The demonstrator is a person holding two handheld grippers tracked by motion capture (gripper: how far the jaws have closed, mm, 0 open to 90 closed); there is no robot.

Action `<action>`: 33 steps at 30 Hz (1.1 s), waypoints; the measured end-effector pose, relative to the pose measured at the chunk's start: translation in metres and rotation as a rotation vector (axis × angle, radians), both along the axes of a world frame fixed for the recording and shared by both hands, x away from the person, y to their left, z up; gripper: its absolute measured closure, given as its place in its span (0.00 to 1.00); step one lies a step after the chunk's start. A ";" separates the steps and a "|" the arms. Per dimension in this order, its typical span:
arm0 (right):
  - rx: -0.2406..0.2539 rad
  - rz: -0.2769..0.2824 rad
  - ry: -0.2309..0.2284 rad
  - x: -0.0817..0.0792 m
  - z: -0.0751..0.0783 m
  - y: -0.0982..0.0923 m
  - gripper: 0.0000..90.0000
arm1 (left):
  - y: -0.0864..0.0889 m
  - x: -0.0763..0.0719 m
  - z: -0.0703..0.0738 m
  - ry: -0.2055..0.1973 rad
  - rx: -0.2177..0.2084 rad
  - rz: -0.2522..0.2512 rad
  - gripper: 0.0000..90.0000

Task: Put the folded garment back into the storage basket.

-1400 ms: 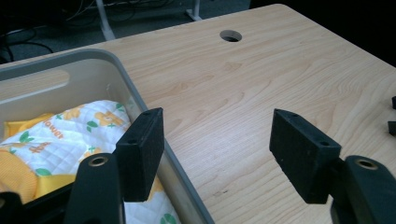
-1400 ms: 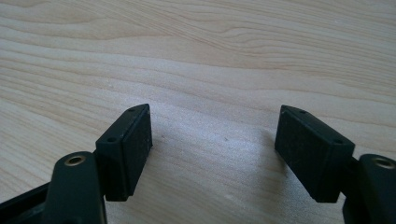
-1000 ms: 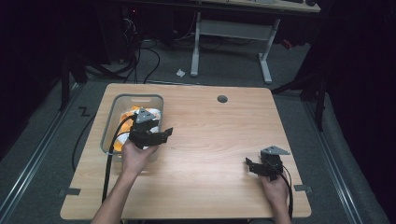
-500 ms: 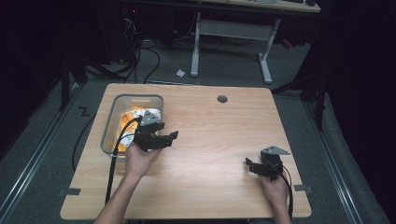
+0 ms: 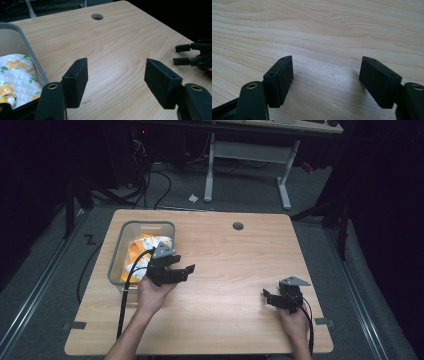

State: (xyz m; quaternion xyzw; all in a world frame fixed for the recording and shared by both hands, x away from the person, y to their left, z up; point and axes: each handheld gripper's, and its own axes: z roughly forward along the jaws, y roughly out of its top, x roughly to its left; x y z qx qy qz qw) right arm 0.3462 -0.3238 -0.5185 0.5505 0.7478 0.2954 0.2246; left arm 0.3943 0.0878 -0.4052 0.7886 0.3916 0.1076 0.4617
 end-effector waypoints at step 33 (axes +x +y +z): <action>0.000 0.000 0.000 0.000 0.000 0.000 0.31 | -0.028 -0.021 -0.016 0.012 0.030 -0.069 0.40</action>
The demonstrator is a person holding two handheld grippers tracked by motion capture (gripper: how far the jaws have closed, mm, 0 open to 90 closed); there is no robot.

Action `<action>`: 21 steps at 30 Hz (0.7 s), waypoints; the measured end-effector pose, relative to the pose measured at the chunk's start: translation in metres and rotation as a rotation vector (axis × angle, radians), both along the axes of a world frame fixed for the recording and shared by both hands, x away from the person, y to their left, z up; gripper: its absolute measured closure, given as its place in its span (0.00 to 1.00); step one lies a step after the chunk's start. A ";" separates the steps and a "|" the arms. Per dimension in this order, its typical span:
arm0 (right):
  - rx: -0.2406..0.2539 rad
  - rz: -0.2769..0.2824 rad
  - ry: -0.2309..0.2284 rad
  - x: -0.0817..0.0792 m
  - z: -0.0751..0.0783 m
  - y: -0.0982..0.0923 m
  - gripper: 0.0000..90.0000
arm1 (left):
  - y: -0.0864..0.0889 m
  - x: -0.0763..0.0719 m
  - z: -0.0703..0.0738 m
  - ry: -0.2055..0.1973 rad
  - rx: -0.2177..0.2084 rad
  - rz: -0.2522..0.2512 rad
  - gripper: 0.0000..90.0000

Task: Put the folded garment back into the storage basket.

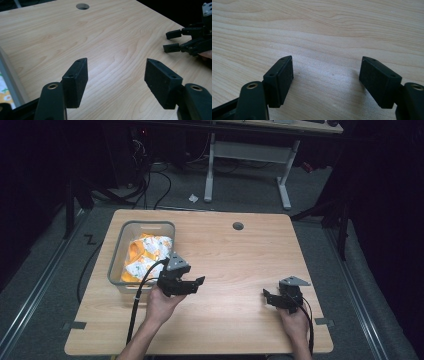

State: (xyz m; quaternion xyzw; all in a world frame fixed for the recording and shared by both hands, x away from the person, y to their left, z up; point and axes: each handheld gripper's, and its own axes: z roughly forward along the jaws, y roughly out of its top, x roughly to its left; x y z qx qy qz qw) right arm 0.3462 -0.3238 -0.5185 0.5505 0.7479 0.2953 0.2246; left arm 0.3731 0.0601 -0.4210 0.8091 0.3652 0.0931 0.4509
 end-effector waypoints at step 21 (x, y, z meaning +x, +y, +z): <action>0.000 0.000 0.000 0.000 0.000 0.000 0.31 | -0.017 -0.008 -0.018 0.042 0.019 -0.045 0.40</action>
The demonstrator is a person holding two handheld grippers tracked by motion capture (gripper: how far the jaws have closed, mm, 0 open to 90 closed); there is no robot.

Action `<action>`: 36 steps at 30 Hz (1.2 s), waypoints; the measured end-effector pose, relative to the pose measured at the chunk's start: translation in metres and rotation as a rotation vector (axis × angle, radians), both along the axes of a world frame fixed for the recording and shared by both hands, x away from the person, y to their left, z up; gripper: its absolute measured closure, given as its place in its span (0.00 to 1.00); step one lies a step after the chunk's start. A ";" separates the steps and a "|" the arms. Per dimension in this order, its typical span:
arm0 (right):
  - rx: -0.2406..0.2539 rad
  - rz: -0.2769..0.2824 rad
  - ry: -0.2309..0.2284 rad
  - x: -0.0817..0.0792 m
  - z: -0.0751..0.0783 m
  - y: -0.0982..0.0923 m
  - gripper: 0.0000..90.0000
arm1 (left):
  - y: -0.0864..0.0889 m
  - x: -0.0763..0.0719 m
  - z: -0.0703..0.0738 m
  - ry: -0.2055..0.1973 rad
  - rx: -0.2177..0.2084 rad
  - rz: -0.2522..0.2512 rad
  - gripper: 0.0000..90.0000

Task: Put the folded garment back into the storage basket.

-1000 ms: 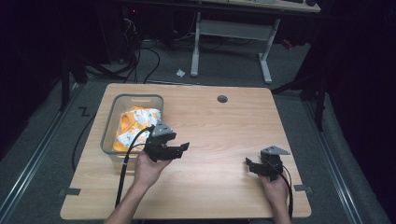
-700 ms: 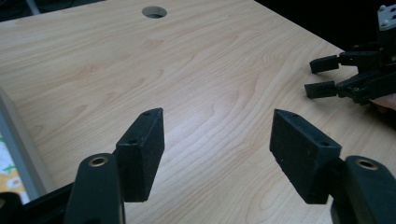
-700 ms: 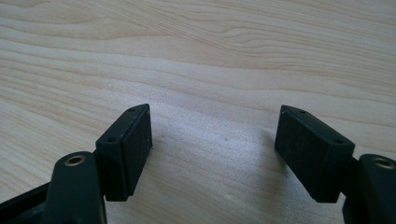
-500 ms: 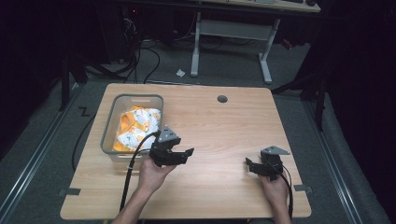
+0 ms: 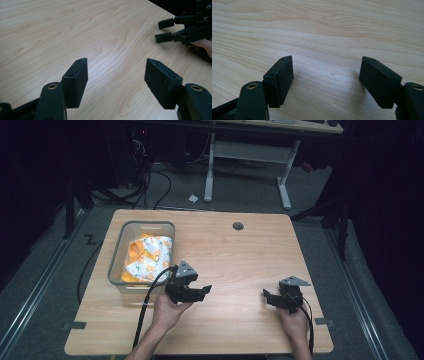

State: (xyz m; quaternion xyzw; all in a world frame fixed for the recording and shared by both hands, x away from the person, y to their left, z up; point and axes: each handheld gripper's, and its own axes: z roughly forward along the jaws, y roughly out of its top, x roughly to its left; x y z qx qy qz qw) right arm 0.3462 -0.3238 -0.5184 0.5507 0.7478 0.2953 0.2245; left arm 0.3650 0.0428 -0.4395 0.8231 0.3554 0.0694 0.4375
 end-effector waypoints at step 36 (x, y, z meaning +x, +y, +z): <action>0.000 -0.001 0.000 0.000 0.000 0.000 0.31 | -0.013 0.010 -0.068 0.050 0.137 0.100 0.40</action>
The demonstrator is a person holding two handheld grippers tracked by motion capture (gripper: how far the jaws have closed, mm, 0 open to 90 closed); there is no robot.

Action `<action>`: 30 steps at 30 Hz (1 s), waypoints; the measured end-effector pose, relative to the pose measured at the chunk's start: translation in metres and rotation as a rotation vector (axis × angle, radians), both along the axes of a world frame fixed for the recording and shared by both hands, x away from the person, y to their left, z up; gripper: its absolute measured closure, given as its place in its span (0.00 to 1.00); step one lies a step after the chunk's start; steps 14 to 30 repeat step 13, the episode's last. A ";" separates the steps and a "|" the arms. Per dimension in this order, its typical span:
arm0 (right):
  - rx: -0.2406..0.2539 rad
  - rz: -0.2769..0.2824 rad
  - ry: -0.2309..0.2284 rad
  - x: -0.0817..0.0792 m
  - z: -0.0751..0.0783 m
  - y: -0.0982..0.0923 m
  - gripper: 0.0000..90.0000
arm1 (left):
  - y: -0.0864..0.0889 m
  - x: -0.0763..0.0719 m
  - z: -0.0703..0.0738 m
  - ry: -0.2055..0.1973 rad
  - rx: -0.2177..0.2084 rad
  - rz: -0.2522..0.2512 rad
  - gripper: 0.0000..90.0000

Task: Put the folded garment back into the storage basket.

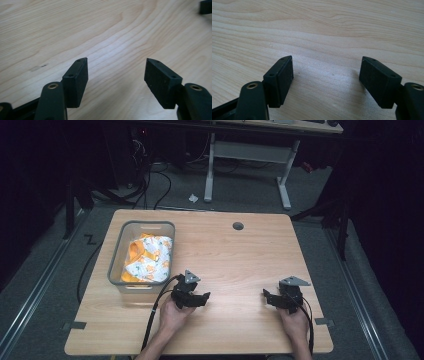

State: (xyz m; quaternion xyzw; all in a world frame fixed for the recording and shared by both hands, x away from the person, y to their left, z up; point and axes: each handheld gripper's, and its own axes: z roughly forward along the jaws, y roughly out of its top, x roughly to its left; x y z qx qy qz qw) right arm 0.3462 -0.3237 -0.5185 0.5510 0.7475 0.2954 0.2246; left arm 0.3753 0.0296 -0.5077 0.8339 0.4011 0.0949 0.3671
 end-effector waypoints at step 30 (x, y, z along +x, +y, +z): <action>0.000 0.000 0.000 0.000 0.000 0.000 0.31 | 0.001 -0.004 -0.017 -0.094 0.041 0.037 0.35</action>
